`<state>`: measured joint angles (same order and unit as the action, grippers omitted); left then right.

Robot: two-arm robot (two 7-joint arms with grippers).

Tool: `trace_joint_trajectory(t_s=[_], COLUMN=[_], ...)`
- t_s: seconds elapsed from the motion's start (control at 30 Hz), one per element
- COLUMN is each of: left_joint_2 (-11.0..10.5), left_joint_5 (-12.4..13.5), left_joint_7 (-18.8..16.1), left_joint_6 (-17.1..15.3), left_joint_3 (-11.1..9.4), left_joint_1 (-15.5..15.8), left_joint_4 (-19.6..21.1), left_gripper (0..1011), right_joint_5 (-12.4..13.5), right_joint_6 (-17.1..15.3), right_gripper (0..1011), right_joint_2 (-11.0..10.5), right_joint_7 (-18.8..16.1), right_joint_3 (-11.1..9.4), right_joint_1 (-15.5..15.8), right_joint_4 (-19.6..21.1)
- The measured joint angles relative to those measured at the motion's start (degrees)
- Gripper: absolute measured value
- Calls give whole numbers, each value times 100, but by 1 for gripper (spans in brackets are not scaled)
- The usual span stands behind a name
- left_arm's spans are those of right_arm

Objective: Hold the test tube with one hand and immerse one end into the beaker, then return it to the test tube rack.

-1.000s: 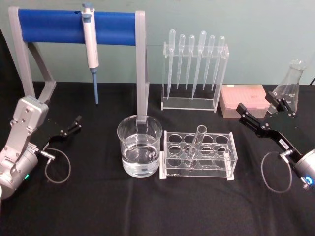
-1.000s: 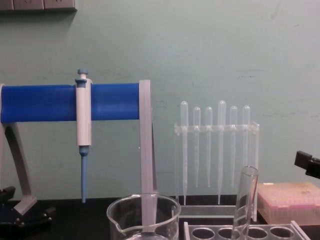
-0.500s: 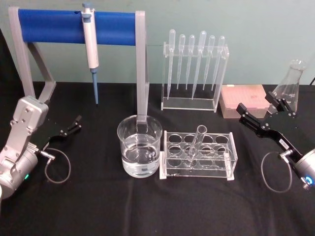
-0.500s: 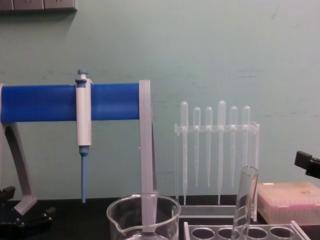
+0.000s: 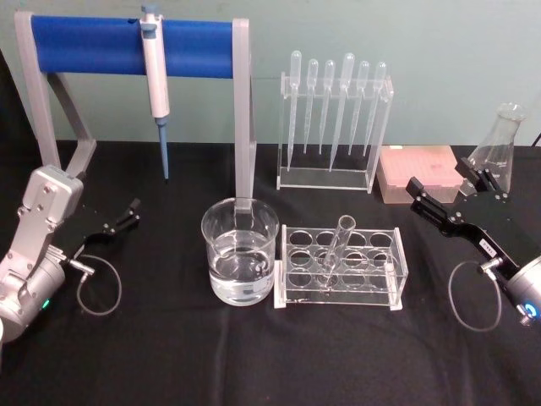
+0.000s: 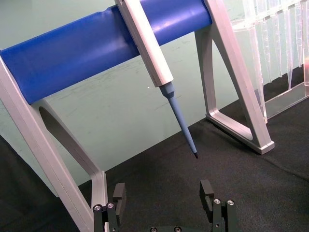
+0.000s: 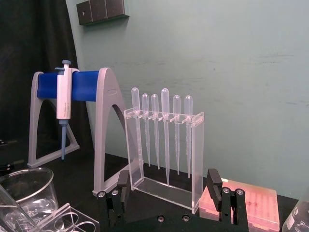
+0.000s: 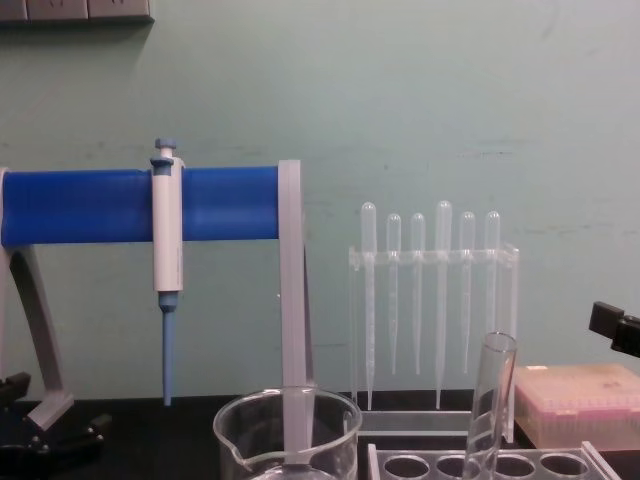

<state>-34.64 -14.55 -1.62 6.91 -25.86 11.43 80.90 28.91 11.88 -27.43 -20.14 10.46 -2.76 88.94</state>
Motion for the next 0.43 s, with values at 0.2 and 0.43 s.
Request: trace_joint_trajectory(t_s=[0.2, 0.43], left_joint_2=[0, 0], left_joint_5=[0, 0], left_joint_7=[0, 0], left_joint_6=[0, 0], left_joint_3=[0, 0], left_joint_1=[0, 0], left_joint_4=[0, 0], left_gripper=[1000, 1000], right_joint_5=[0, 0], right_joint_6=[0, 0], right_gripper=[1004, 1004], right_joint_2=[0, 0], right_joint_7=[0, 0], right_joint_3=[0, 0], right_joint_1=[0, 0], right_joint_4=[0, 0])
